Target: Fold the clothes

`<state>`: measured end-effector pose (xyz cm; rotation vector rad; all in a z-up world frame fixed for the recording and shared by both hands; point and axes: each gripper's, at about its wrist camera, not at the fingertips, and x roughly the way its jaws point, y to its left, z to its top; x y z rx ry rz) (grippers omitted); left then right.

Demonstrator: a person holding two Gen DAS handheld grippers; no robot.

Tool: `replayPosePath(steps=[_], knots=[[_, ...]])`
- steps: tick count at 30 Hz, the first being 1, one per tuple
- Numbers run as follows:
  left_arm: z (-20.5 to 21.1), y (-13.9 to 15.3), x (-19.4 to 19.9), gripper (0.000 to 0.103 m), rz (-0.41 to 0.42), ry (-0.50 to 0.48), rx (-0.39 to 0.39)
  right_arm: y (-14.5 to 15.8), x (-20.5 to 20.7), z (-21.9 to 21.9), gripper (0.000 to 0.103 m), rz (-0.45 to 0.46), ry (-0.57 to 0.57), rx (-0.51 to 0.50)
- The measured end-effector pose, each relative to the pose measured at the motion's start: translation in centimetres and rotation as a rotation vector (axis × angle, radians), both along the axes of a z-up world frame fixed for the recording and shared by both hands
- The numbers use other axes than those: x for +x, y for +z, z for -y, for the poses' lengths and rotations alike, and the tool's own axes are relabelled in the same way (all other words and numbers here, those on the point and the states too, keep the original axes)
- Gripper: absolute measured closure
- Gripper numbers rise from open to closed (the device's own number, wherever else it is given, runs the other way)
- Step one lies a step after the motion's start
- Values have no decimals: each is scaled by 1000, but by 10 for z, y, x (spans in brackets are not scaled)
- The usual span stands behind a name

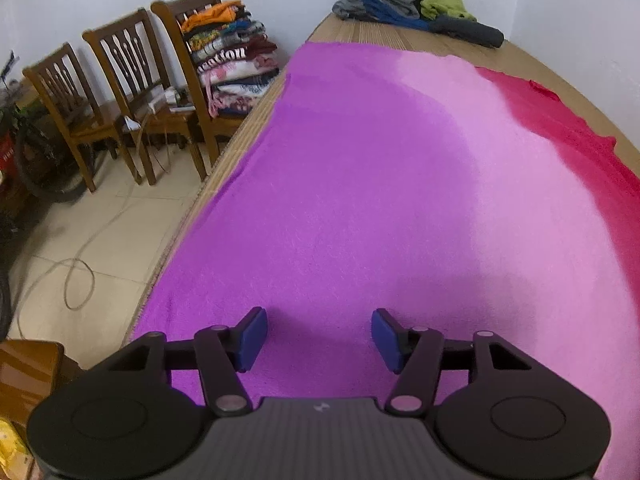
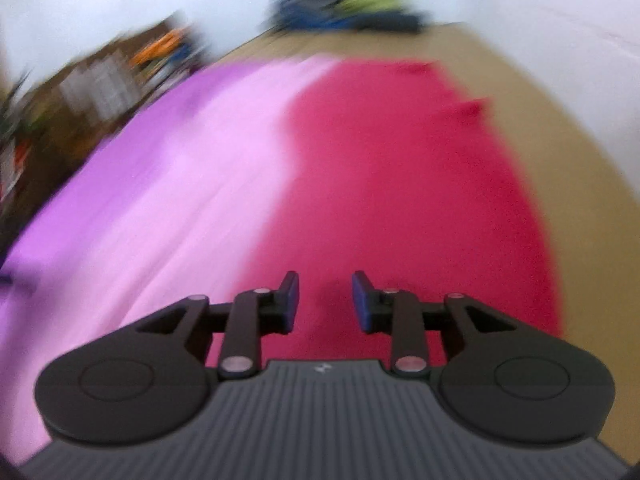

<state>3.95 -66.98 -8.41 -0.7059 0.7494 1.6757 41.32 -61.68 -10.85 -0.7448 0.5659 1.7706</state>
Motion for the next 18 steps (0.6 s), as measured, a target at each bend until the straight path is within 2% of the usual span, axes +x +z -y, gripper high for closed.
replayPosePath(steps=[2, 4, 6, 8, 9, 12, 14, 15, 17, 18], knots=[[0, -1, 1, 41, -22, 0, -1, -5, 4, 23, 70, 85, -53, 70], [2, -1, -2, 40, -47, 8, -1, -9, 39, 31, 67, 115, -255, 63], [6, 2, -11, 40, -39, 34, -14, -11, 74, 37, 62, 180, -392, 80], [10, 5, -20, 44, -26, 59, -27, -6, 89, 38, 62, 270, -473, 52], [14, 8, -19, 44, 2, 54, -19, 1, 89, 43, 62, 245, -485, 59], [25, 17, -9, 43, 94, 14, 8, 21, 57, 62, 61, 56, -379, 96], [34, 15, 6, 43, 117, -33, 7, 20, 18, 77, 63, -95, -245, 62], [37, 12, 14, 43, 99, -44, -6, 15, -4, 83, 63, -164, -165, 36], [44, 4, 27, 43, 43, -53, -41, 1, -37, 92, 64, -200, -57, -2], [48, 2, 28, 41, 26, -53, -37, -7, -49, 97, 67, -169, -40, -10]])
